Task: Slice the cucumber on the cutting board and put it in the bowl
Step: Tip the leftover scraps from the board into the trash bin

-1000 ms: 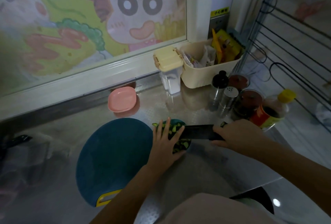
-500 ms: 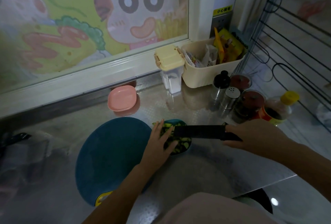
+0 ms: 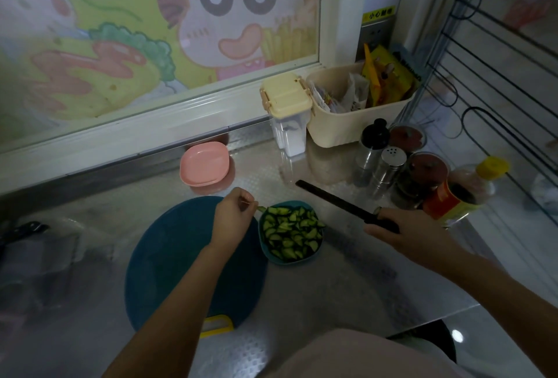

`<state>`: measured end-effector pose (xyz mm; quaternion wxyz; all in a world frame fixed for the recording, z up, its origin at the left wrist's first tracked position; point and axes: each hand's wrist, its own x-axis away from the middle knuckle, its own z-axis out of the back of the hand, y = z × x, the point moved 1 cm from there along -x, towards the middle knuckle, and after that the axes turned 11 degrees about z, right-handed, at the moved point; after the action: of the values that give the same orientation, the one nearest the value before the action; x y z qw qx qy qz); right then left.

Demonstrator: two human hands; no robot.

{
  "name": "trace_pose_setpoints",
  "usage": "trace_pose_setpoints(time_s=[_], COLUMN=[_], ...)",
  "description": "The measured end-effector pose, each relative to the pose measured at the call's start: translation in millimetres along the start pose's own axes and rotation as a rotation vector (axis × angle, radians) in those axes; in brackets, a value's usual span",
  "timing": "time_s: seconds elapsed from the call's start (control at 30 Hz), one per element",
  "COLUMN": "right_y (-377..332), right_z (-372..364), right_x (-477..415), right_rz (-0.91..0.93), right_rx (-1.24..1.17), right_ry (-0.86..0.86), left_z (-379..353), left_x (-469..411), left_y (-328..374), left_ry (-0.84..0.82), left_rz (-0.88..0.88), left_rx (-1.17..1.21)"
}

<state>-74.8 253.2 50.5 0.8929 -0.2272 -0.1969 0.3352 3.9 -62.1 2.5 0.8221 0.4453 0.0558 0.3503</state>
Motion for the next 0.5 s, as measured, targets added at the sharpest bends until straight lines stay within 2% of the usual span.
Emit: trace_pose_setpoints(time_s=[0.07, 0.17, 0.27, 0.4, 0.5], right_y=[-1.8, -6.2, -6.0, 1.2, 5.2], right_z=[-6.5, -12.9, -21.3, -30.1, -40.1], right_x=[-0.4, -1.4, -4.1, -5.5, -3.2], right_rz=[-0.032, -0.087, -0.115, -0.145, -0.169], right_rx=[-0.111, -0.261, -0.271, -0.266, -0.194], right_ry=[0.013, 0.020, 0.003, -0.008, -0.020], left_z=[-2.1, -7.4, -10.5, -14.7, -16.4], left_x=[-1.4, 2.8, 12.2, 23.9, 29.5], left_y=[-7.7, -19.5, -23.2, -29.4, -32.6], left_ry=[-0.043, -0.218, -0.368, -0.403, -0.383], left_rz=[0.110, 0.349, 0.518, 0.599, 0.591], left_rx=[-0.035, -0.083, -0.050, 0.020, 0.066])
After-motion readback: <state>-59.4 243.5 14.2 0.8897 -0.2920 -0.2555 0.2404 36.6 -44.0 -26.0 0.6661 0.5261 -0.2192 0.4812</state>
